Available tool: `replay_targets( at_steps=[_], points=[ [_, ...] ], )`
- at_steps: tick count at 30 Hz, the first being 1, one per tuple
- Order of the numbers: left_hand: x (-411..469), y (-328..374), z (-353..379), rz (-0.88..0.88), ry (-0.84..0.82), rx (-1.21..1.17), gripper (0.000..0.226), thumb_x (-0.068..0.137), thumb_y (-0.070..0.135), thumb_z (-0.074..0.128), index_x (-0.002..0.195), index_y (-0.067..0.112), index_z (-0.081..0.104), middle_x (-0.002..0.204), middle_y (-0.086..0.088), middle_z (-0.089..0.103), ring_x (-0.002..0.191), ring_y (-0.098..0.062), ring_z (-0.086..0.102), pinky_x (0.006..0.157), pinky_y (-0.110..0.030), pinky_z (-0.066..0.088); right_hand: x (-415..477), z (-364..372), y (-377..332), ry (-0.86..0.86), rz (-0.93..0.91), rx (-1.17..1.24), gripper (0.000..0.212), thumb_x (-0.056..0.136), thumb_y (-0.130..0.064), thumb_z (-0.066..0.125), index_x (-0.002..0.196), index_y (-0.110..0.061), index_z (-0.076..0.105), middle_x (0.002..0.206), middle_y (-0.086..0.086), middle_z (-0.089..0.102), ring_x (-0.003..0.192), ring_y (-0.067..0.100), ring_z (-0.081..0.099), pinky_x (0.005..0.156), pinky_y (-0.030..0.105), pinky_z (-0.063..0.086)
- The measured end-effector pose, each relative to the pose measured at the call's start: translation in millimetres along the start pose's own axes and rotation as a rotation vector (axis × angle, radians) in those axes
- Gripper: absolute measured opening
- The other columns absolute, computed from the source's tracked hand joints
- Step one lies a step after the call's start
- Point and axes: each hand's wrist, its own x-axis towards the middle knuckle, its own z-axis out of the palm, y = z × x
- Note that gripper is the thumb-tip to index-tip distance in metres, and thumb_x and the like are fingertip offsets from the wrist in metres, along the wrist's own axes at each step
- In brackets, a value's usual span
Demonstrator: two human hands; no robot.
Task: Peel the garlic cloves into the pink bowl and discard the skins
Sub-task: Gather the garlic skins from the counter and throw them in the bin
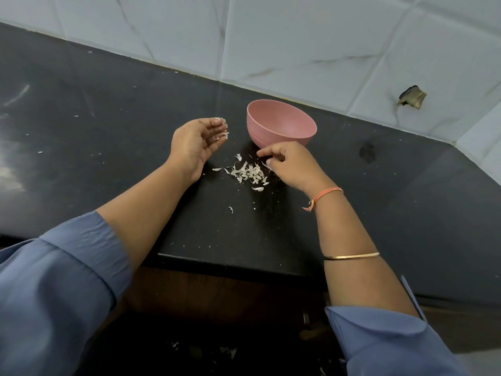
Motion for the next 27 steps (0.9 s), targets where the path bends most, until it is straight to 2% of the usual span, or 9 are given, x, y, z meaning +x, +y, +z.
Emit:
replay_targets(
  at_steps=[2,4,7,10,16,19,24,27],
  points=[
    [-1,0,0,0.003,-0.005,0.014,0.032,0.084,-0.009,0.034,0.080,0.002,0.064,0.084,-0.011,0.067,0.081,-0.019,0.066,0.079,-0.027,0.056,-2,3,-1,-0.132,0.001,-0.060,0.038,0.089,-0.010,0.059,0.126,-0.017,0.059,0.094,-0.014,0.060,0.088,0.006,0.055,0.073,0.012,0.037],
    [-2,0,1,0.003,-0.010,0.027,0.031,0.085,-0.007,0.035,0.081,0.003,0.064,0.085,-0.011,0.067,0.082,-0.018,0.066,0.080,-0.027,0.056,-2,12,-3,-0.205,-0.021,-0.110,0.041,0.084,-0.010,0.066,0.124,-0.018,0.060,0.117,-0.004,0.062,0.107,0.013,0.055,0.084,0.016,0.036],
    [-3,0,1,-0.001,-0.015,0.034,0.029,0.086,-0.006,0.037,0.081,0.003,0.064,0.084,-0.010,0.067,0.083,-0.018,0.066,0.082,-0.028,0.056,-1,28,-8,-0.116,-0.087,-0.106,0.027,0.085,-0.002,0.061,0.105,-0.016,0.070,0.108,0.000,0.063,0.090,0.010,0.059,0.075,0.016,0.040],
    [-6,0,1,0.001,-0.017,0.053,0.027,0.087,-0.005,0.038,0.082,0.003,0.064,0.082,-0.008,0.067,0.081,-0.018,0.065,0.084,-0.029,0.056,2,33,-11,-0.014,-0.087,-0.075,0.023,0.086,0.001,0.056,0.096,-0.013,0.072,0.100,0.004,0.069,0.083,0.008,0.060,0.066,0.010,0.042],
    [-9,-1,3,0.025,-0.034,0.112,0.020,0.087,-0.002,0.044,0.083,0.004,0.063,0.080,-0.006,0.065,0.079,-0.015,0.064,0.085,-0.028,0.055,4,19,-15,0.097,-0.065,-0.003,0.023,0.086,-0.002,0.058,0.106,-0.012,0.064,0.085,0.003,0.064,0.079,0.016,0.062,0.079,0.027,0.050],
    [-8,-2,2,0.029,-0.026,0.112,0.021,0.087,-0.002,0.045,0.083,0.005,0.064,0.078,-0.005,0.066,0.079,-0.015,0.064,0.083,-0.028,0.056,3,16,-15,0.111,-0.050,-0.004,0.015,0.089,-0.005,0.056,0.100,-0.011,0.064,0.087,0.003,0.064,0.079,0.019,0.064,0.079,0.033,0.053],
    [-7,-5,1,0.046,-0.031,0.138,0.023,0.087,-0.003,0.045,0.079,0.006,0.064,0.077,-0.005,0.066,0.078,-0.015,0.065,0.082,-0.028,0.056,-2,15,-14,0.117,-0.057,-0.010,0.010,0.089,-0.011,0.060,0.091,-0.011,0.069,0.080,-0.002,0.063,0.070,0.013,0.062,0.073,0.028,0.052],
    [-7,-5,0,0.064,-0.030,0.164,0.022,0.088,-0.002,0.045,0.079,0.005,0.064,0.080,-0.007,0.065,0.078,-0.016,0.064,0.083,-0.029,0.056,-3,16,-13,0.122,-0.076,-0.043,0.011,0.087,-0.014,0.062,0.093,-0.011,0.072,0.085,0.001,0.069,0.069,0.006,0.056,0.064,0.016,0.043]
  ],
)
